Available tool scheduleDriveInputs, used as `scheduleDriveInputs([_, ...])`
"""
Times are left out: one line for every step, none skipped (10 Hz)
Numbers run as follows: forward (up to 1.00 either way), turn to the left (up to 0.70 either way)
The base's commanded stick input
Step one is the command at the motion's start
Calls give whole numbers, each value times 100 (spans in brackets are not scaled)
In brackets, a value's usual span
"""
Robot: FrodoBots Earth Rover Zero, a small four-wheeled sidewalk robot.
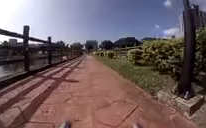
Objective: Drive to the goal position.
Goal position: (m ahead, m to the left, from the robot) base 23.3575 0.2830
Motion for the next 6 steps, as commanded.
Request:
scheduleDriveInputs([50, 5])
scheduleDriveInputs([50, 3])
scheduleDriveInputs([50, 1])
scheduleDriveInputs([50, 4])
scheduleDriveInputs([50, 21])
scheduleDriveInputs([50, 42])
